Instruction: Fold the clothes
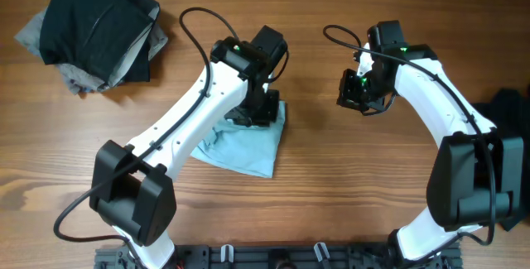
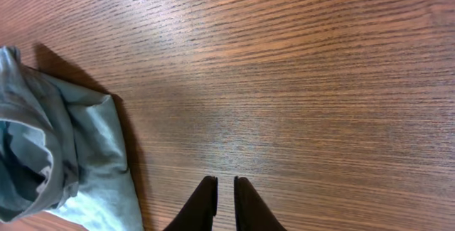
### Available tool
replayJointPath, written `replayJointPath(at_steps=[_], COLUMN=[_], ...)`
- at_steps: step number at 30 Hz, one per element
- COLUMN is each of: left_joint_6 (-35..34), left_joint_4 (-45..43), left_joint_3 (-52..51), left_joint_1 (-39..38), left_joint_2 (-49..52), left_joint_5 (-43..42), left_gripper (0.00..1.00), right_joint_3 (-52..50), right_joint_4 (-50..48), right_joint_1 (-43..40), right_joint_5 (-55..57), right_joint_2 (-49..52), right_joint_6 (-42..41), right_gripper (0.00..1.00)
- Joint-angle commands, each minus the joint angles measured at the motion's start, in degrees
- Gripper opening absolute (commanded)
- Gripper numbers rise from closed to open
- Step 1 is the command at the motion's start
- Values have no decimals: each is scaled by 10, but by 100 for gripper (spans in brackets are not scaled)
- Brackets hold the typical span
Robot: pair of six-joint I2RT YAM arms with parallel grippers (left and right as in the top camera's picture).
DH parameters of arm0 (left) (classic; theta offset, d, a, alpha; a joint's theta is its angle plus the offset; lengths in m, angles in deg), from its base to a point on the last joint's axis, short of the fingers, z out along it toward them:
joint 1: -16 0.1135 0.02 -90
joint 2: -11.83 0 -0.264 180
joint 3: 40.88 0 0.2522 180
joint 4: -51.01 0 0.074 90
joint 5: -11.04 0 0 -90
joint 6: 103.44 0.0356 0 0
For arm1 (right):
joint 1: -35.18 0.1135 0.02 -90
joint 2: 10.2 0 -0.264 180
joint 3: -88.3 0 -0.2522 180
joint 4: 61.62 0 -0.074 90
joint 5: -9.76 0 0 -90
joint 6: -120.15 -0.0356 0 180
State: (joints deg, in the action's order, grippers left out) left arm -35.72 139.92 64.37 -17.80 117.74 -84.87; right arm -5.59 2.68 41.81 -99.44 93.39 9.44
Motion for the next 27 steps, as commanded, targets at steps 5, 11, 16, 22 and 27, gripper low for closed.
replayJointPath(at_steps=[5, 11, 16, 22, 27], left_joint_6=[68, 158, 193, 195, 223], left_joint_4=[-29, -110, -144, -21, 74], left_joint_3=[26, -8, -10, -9, -10], left_joint_1=[130, 177, 178, 172, 117], left_joint_2=[-5, 43, 90, 108, 104], left_joint_5=[83, 11, -47, -174, -215], left_gripper=[73, 78, 72, 4, 4], right_joint_3=[0, 0, 0, 0, 0], right_joint_4=[3, 4, 6, 13, 7], right_joint_1=[-1, -1, -1, -1, -1], right_joint_5=[3, 3, -1, 0, 0], right_joint_2=[-15, -15, -15, -15, -15], right_joint_6=[23, 23, 23, 27, 26], right_gripper=[15, 16, 16, 15, 15])
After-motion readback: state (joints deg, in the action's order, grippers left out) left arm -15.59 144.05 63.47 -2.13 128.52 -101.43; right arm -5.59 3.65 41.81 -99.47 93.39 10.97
